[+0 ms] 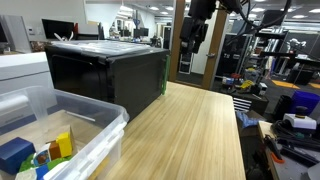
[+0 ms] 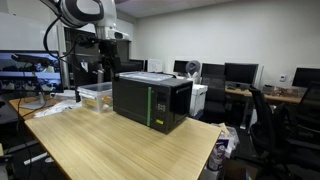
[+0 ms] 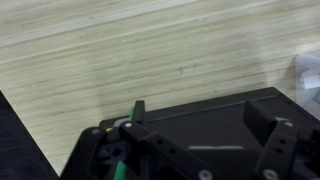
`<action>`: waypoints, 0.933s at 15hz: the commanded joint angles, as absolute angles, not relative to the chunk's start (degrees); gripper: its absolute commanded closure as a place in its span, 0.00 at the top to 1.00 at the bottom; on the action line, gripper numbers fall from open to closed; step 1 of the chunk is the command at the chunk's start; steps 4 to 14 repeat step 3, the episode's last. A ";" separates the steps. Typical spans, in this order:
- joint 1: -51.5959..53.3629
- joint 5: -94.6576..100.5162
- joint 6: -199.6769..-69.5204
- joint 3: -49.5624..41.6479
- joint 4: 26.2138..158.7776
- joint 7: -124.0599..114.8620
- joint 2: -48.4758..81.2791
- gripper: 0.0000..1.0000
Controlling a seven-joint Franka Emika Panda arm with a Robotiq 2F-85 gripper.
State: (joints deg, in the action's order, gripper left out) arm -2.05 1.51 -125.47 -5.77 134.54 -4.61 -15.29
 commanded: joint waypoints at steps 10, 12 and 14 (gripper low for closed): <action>-3.00 1.21 -125.35 -4.87 134.44 -4.37 -15.28 1.00; -3.00 1.21 -125.35 -4.87 134.44 -4.37 -15.28 1.00; -3.00 1.21 -125.35 -4.87 134.44 -4.37 -15.28 1.00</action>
